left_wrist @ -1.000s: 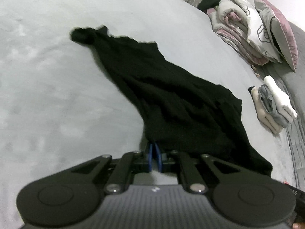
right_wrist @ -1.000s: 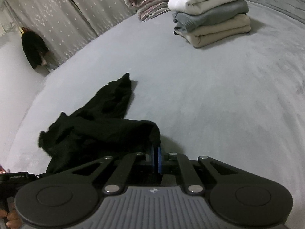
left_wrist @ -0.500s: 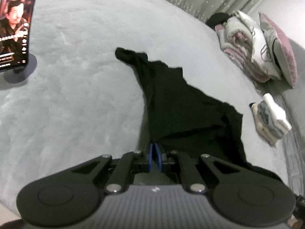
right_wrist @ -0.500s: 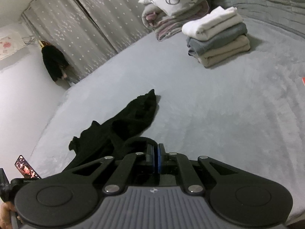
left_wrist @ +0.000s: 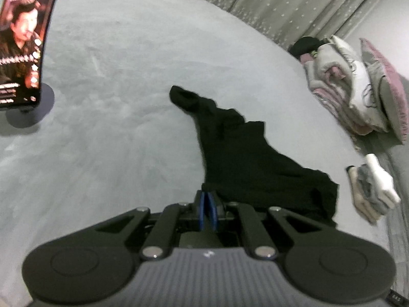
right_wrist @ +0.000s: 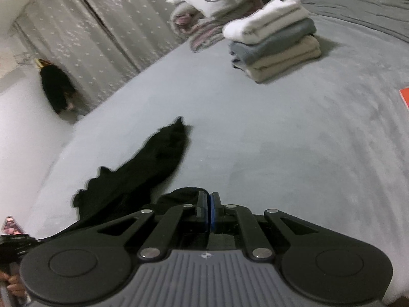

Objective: Fold clothes

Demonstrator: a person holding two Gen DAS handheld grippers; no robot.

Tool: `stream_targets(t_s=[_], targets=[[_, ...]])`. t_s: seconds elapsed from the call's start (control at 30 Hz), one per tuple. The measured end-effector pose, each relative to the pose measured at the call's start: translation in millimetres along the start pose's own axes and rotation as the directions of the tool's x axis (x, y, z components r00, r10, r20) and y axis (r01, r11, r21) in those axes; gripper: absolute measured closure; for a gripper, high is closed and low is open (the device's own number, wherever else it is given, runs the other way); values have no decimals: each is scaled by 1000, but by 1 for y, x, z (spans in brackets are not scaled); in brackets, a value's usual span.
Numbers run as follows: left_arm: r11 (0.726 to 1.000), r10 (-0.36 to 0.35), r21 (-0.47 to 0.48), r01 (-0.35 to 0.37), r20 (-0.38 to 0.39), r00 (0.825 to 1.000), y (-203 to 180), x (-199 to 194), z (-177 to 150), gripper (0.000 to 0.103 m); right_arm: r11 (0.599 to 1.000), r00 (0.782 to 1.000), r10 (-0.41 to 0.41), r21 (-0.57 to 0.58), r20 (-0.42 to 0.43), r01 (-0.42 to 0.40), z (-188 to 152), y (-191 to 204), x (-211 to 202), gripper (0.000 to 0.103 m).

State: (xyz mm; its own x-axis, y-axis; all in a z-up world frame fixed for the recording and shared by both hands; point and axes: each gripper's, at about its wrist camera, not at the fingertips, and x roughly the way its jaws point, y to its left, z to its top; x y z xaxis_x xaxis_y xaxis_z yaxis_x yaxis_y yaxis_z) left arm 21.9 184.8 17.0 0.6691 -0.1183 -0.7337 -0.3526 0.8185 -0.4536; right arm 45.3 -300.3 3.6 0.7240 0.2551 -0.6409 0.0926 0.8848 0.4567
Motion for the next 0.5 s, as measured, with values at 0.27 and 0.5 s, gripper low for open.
stream_targets(t_s=[0.27, 0.5], targets=[[999, -13, -37, 13, -3, 1000, 9, 37, -9, 80, 998, 999, -3, 58, -36, 5, -3, -22, 29, 97], [986, -90, -147, 81, -53, 995, 24, 30, -26, 55, 995, 998, 59, 82, -33, -56, -14, -24, 22, 55]])
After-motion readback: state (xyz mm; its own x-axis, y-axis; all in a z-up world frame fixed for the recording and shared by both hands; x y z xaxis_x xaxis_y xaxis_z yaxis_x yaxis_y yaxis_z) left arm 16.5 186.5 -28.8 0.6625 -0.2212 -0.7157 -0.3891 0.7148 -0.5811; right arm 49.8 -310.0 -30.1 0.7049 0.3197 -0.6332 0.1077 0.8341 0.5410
